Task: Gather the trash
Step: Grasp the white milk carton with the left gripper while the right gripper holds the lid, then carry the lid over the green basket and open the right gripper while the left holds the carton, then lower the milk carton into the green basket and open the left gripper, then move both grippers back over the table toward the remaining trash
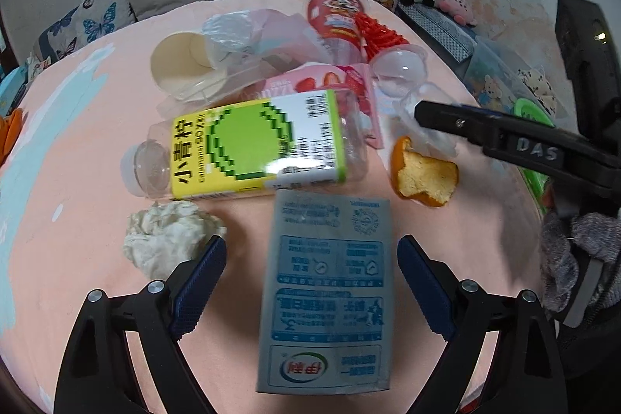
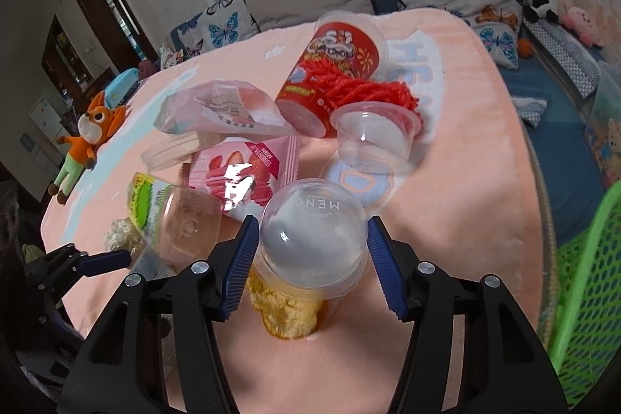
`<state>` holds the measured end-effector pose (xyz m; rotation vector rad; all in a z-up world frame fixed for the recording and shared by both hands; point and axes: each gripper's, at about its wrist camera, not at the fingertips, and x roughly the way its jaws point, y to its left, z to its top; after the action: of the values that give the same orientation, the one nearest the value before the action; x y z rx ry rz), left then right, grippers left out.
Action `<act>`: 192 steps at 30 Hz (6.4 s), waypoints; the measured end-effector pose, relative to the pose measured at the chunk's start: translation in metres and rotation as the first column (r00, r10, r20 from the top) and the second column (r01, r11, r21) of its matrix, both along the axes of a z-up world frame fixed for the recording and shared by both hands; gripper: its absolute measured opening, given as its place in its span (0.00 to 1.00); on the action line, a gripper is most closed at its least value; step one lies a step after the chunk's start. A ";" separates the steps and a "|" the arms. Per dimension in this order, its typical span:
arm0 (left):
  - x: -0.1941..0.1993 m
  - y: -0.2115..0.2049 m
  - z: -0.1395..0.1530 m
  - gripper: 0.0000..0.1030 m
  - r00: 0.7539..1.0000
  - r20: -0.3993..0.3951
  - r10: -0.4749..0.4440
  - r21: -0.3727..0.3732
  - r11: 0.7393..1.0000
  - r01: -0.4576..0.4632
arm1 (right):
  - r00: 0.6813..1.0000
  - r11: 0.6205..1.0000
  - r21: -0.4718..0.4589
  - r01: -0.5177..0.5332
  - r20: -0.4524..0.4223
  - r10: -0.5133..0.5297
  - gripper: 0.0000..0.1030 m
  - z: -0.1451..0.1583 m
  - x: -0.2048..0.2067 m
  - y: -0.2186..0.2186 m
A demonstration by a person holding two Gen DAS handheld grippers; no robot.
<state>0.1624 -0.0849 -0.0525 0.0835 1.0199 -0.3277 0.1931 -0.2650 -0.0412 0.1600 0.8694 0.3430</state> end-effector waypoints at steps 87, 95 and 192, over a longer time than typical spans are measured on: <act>-0.020 -0.143 0.080 0.60 0.954 0.202 -0.220 -0.059 0.970 0.236 | 0.868 0.857 -0.164 0.489 -0.002 -0.496 0.57 -0.024 -0.152 -0.226; -0.015 -0.175 0.081 0.60 0.944 0.204 -0.259 -0.057 0.960 0.275 | 0.865 0.855 -0.155 0.494 -0.010 -0.501 0.57 -0.026 -0.154 -0.233; -0.023 0.054 0.033 0.74 0.974 0.213 0.077 0.023 0.996 -0.084 | 0.984 0.979 -0.159 0.128 0.144 -0.105 0.69 0.035 -0.122 -0.043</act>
<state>0.1396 -0.0310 -0.0193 0.1033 0.8147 -0.2232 0.0711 -0.3075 -0.0058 0.0311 0.7476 0.1676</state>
